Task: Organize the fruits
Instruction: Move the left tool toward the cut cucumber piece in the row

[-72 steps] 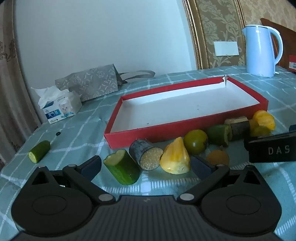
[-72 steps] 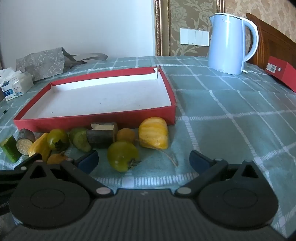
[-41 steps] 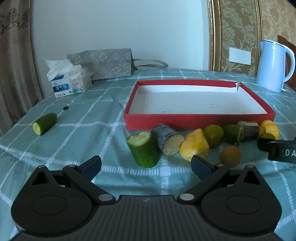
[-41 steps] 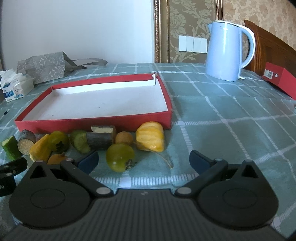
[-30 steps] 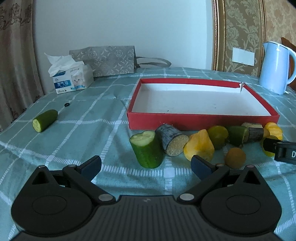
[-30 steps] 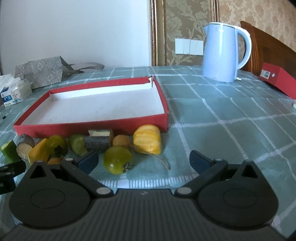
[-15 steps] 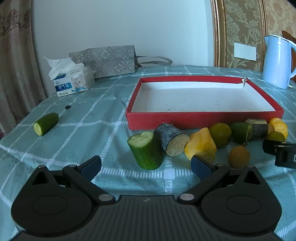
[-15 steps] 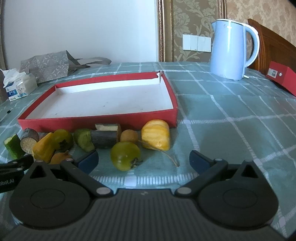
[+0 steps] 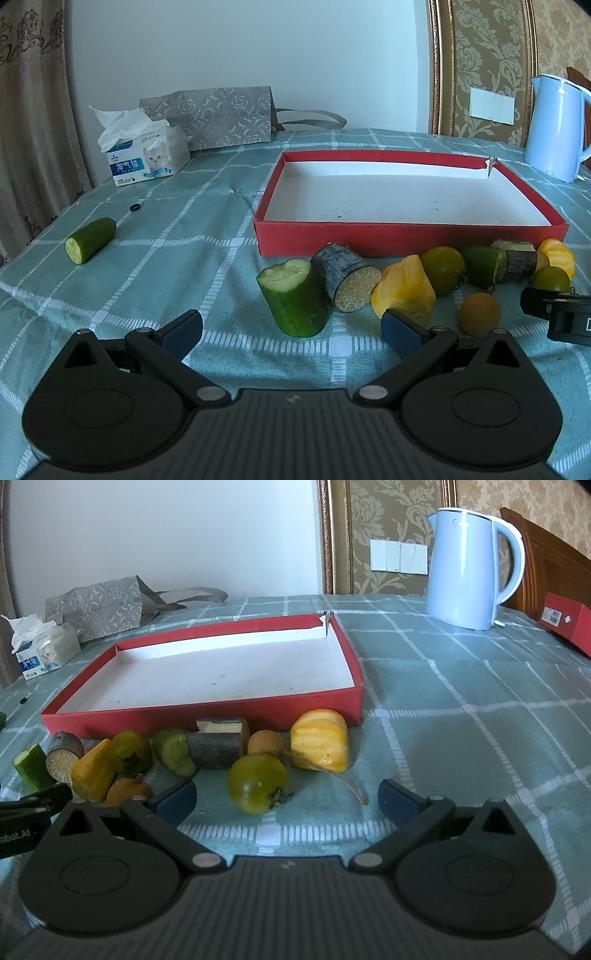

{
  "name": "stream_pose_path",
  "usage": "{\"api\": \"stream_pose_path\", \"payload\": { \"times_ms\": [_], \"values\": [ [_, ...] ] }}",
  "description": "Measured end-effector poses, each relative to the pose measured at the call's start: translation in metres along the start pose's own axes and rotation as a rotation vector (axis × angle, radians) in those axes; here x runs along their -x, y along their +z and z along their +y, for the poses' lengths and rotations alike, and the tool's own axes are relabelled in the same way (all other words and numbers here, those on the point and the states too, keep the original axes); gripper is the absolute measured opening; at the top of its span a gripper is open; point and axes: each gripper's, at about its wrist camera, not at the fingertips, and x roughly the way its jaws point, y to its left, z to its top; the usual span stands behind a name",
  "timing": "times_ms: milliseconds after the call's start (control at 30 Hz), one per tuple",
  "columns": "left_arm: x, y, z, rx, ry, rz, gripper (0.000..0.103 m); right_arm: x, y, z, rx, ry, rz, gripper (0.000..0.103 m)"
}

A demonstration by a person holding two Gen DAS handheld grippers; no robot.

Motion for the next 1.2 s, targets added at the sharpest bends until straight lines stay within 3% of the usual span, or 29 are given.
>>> {"api": "stream_pose_path", "payload": {
  "times_ms": [900,1033,1200],
  "values": [
    [-0.003,-0.001,0.008,0.072,-0.03,0.02,0.103,0.0,0.0,0.001,0.001,0.001,0.002,0.103],
    [0.002,-0.003,0.009,0.052,-0.036,0.006,0.103,0.0,0.0,0.001,0.001,0.001,0.002,0.103],
    [0.016,-0.014,0.025,-0.079,-0.024,-0.04,0.103,-0.001,-0.001,0.001,0.001,-0.001,0.005,0.103]
  ]
}}
